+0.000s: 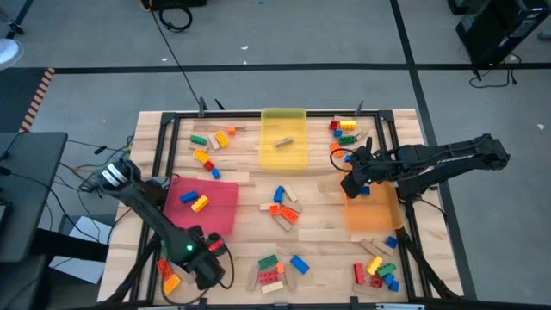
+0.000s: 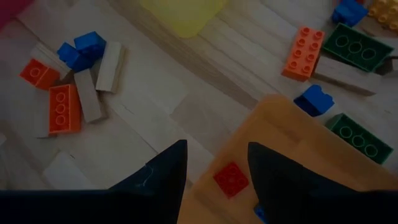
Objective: Sort blocks by size
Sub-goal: Put the 1 stud blue game piece into the orange bin
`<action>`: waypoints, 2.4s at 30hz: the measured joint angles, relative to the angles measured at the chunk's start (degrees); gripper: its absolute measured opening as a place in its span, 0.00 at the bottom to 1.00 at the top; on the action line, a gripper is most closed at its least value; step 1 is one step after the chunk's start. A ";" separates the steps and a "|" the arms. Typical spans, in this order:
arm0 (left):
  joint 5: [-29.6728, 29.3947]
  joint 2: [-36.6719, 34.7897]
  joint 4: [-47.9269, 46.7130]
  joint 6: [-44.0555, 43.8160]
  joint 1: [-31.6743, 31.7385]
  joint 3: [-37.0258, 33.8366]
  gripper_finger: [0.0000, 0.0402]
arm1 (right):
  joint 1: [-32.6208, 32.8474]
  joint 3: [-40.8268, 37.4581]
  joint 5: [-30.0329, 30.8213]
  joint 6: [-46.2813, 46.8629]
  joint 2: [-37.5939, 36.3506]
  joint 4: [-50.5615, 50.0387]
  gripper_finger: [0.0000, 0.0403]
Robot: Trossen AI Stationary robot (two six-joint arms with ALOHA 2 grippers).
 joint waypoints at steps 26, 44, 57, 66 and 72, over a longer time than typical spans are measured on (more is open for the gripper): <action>8.27 6.38 -2.61 4.39 -0.97 -0.11 0.59 | 0.00 -0.01 0.74 0.00 0.00 0.55 0.46; 8.18 7.87 2.07 1.77 -2.22 -0.13 0.59 | 0.00 -0.01 0.76 -1.03 0.00 3.88 0.46; 12.19 10.60 2.72 1.16 -2.21 0.28 0.42 | 0.00 -0.01 0.70 -1.05 -0.02 4.14 0.46; 6.83 11.04 1.85 1.35 -2.27 5.22 0.34 | 0.00 -0.01 0.59 -1.97 -0.01 4.31 0.46; -1.31 10.97 -2.27 0.30 -1.42 11.63 0.37 | 0.00 -0.01 0.53 -2.84 -0.02 4.59 0.46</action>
